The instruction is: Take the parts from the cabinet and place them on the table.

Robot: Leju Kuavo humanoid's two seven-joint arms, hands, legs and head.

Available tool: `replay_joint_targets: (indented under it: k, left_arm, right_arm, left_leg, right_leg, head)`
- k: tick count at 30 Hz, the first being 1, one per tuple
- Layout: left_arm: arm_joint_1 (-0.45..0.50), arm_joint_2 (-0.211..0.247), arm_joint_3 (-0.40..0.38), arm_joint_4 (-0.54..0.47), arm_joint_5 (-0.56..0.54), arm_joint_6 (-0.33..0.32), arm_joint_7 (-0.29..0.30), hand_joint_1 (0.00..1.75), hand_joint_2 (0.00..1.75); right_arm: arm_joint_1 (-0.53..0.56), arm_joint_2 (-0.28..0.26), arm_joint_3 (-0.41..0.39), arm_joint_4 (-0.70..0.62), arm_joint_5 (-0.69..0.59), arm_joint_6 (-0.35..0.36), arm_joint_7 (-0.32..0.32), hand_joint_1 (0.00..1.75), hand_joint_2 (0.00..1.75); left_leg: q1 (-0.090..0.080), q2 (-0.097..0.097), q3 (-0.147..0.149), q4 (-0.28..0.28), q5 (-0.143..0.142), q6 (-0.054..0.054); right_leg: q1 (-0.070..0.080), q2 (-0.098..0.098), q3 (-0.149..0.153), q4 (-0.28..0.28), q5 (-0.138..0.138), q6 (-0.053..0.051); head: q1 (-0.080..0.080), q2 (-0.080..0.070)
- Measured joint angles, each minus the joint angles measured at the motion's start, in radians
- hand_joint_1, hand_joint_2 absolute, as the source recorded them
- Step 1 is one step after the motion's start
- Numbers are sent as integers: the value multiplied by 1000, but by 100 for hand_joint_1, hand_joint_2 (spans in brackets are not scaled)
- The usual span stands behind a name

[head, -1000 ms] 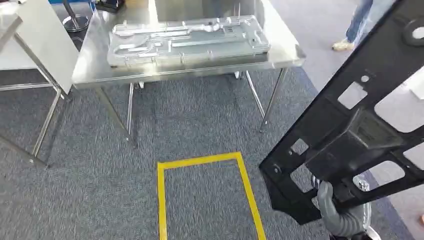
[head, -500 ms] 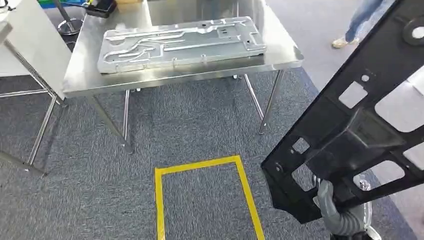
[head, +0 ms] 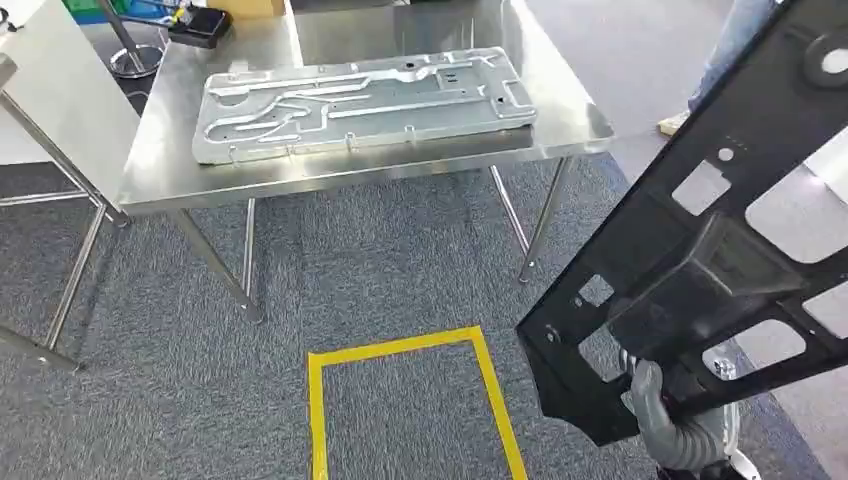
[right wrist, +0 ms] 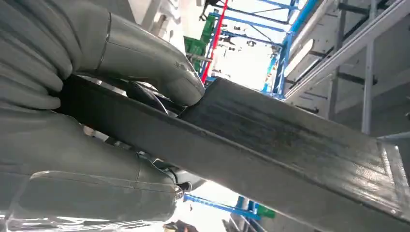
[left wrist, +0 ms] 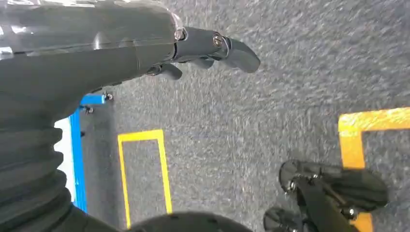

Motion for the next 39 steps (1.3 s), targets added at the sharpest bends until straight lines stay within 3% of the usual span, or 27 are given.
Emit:
replay_joint_targets:
  k: [1, 3, 4, 5, 6, 9, 10, 11, 12, 14, 15, 16, 19, 20, 21, 22, 24, 25, 26, 29, 31, 32, 34, 35, 36, 37, 39]
  left_arm:
    - [-3, 0, 0, 0, 0, 0, 0, 0, 175]
    - [-5, 0, 0, 0, 0, 0, 0, 0, 175]
    - [-3, 0, 0, 0, 0, -1, 0, 0, 175]
    - [0, 0, 0, 0, 0, -1, 0, 0, 175]
    - [1, -1, 0, 0, 0, -1, 0, 0, 175]
    - [2, -3, 0, 0, 0, -1, -2, 0, 175]
    - [0, -3, 0, 0, 0, 0, -2, 0, 175]
    - [-1, -3, 0, 0, -1, 1, -2, 0, 175]
    - [0, -3, 0, 0, -1, 1, -3, 0, 175]
    - [-1, -3, 0, 0, 0, 2, -3, 0, 175]
    - [-3, -3, 0, 0, 0, 3, -3, 0, 175]
    - [-6, -3, 0, 0, 0, 3, -5, 0, 175]
    - [-7, -3, 0, 0, 0, 3, -5, 0, 175]
    - [-4, -3, 0, 0, 0, 3, -5, 0, 175]
    - [-1, -3, 0, 0, 0, 3, -3, 0, 175]
    - [1, -3, 0, 0, 0, 3, -3, 0, 175]
    - [0, -2, 0, 0, 0, 3, -5, 0, 175]
    - [1, 2, 0, 1, 0, 3, -5, 0, 175]
    - [-1, 2, 0, 1, 0, 3, -5, 0, 175]
    - [5, 2, 0, 1, 0, 3, -7, 0, 175]
    - [4, 0, 0, 1, 0, 3, -7, 0, 175]
    - [0, 0, 0, 1, 0, 3, -7, 0, 175]
    - [-1, 0, 0, 1, 0, 3, -4, 0, 175]
    - [0, 0, 0, 1, 0, 3, -2, 0, 175]
    - [3, 0, 0, 1, 0, 3, -2, 0, 175]
    - [4, 0, 0, 1, 0, 3, -1, 0, 175]
    - [5, -2, 0, 1, 0, 1, 0, 0, 175]
  right_arm:
    - [-2, 0, 0, 0, 0, 2, 0, 175, 175]
    - [-2, 0, 0, 0, -1, 6, 0, 175, 175]
    - [0, 0, 0, 0, -1, 8, 1, 175, 175]
    - [0, 0, 0, 0, -1, 9, 1, 175, 175]
    - [0, 0, 0, 0, -1, 9, 1, 175, 175]
    - [3, 0, 0, 0, -1, 12, 1, 175, 175]
    - [3, 0, 0, 2, -1, 12, 0, 175, 175]
    - [3, 1, 0, 2, -2, 13, -1, 175, 175]
    - [7, 1, -1, 2, -2, 13, -1, 175, 175]
    - [5, 1, -1, 2, -3, 13, -1, 175, 175]
    - [5, 3, -2, 1, -4, 14, -2, 175, 175]
    - [3, 3, -2, 1, -5, 16, -3, 175, 175]
    - [2, 4, -2, 1, -5, 22, -3, 175, 175]
    - [3, 4, -2, 1, -5, 22, -3, 175, 175]
    - [4, 4, -2, 1, -5, 23, -3, 175, 175]
    - [4, 4, -3, 1, -5, 25, -5, 175, 175]
    - [5, 4, -3, 1, -8, 28, -6, 175, 175]
    - [4, 4, -3, 2, -10, 29, -7, 175, 175]
    - [5, 4, -4, 3, -12, 29, -9, 175, 175]
    - [7, 4, -4, 5, -13, 30, -8, 175, 175]
    - [5, 4, -5, 6, -13, 31, -9, 175, 175]
    - [3, 4, -6, 6, -14, 31, -10, 175, 175]
    - [3, 4, -7, 9, -14, 31, -9, 175, 175]
    - [4, 4, -8, 12, -14, 31, -9, 175, 175]
    - [3, 4, -8, 13, -14, 31, -9, 175, 175]
    - [3, 4, -8, 13, -14, 30, -9, 175, 175]
    - [3, 4, -8, 14, -14, 30, -9, 175, 175]
  left_leg:
    - [0, 0, 3, 0, -3, 4]
    - [0, -1, 6, 0, -10, 6]
    - [0, -1, 8, 0, -14, 5]
    - [2, -1, 14, 0, -20, 3]
    - [4, -1, 22, 1, -26, 0]
    - [10, -3, 57, 1, -55, -17]
    - [9, -3, 65, 8, -61, -25]
    - [7, -4, 61, 5, -65, -33]
    - [7, -2, 63, 5, -74, -40]
    - [7, -3, 75, 18, -73, -51]
    - [11, -3, 66, 41, -79, -55]
    - [11, -3, 39, 93, -92, -58]
    - [13, -3, -100, 311, -186, -67]
    - [13, -3, -129, 339, -185, -66]
    - [12, -3, -134, 320, -158, -62]
    - [11, -3, -120, 264, -111, -55]
    - [2, -3, -58, 81, 11, -30]
    - [-5, -1, -49, 56, 1, -22]
    - [-11, -2, -52, 56, -63, -19]
    - [-6, -8, -27, 19, -15, 3]
    - [1, -5, 8, 3, -4, 4]
    - [1, -5, 10, 3, -5, 6]
    - [1, -5, 11, 3, -12, 8]
    - [1, -6, 14, 4, -17, 7]
    - [2, -7, 20, 4, -22, 6]
    - [2, -8, 29, 4, -28, 3]
    - [4, -9, 55, 4, -47, -5]
  right_leg:
    - [0, 0, -27, 46, -32, 2]
    - [-5, 0, -120, 190, -104, 12]
    - [-6, 0, -154, 234, -117, 16]
    - [-9, 0, -185, 258, -108, 17]
    - [-13, -1, -186, 230, -74, 20]
    - [-22, -4, -104, -16, 102, 29]
    - [-16, -7, -107, -25, 57, 25]
    - [-11, -10, -105, -18, 47, 7]
    - [-11, -9, -103, -21, 76, -1]
    - [-14, -4, -93, -22, 69, -15]
    - [-15, -6, -82, -27, 65, -21]
    - [-16, -6, -77, -28, 62, -26]
    - [-11, -5, -67, -28, 46, -35]
    - [-10, -3, -61, -28, 42, -35]
    - [-8, 0, -52, -28, 36, -35]
    - [-6, 1, -42, -28, 29, -34]
    - [-2, 0, -19, -31, 14, -33]
    - [-1, 0, -11, -31, 9, -30]
    - [-4, 3, -15, -34, 7, -22]
    - [1, 1, 2, -21, 20, 1]
    - [-3, -1, -6, 14, -10, 7]
    - [-4, 0, -38, 67, -40, 7]
    - [-6, 0, -136, 210, -105, 16]
    - [-7, -1, -171, 247, -113, 20]
    - [-9, -1, -183, 239, -92, 22]
    - [-13, -1, -174, 193, -49, 25]
    - [-18, -3, -113, 15, 79, 25]
  head:
    - [0, 0]
    - [0, 0]
    - [0, 0]
    - [0, 0]
    - [0, 0]
    - [0, 0]
    - [0, 0]
    - [0, 0]
    - [0, 0]
    - [0, 0]
    - [0, 0]
    - [0, 0]
    - [0, 0]
    - [0, 0]
    - [0, 0]
    - [0, 0]
    - [0, 0]
    - [0, 0]
    - [0, 0]
    - [0, 0]
    - [0, 0]
    - [0, 0]
    - [0, 0]
    - [0, 0]
    - [0, 0]
    - [0, 0]
    - [0, 0]
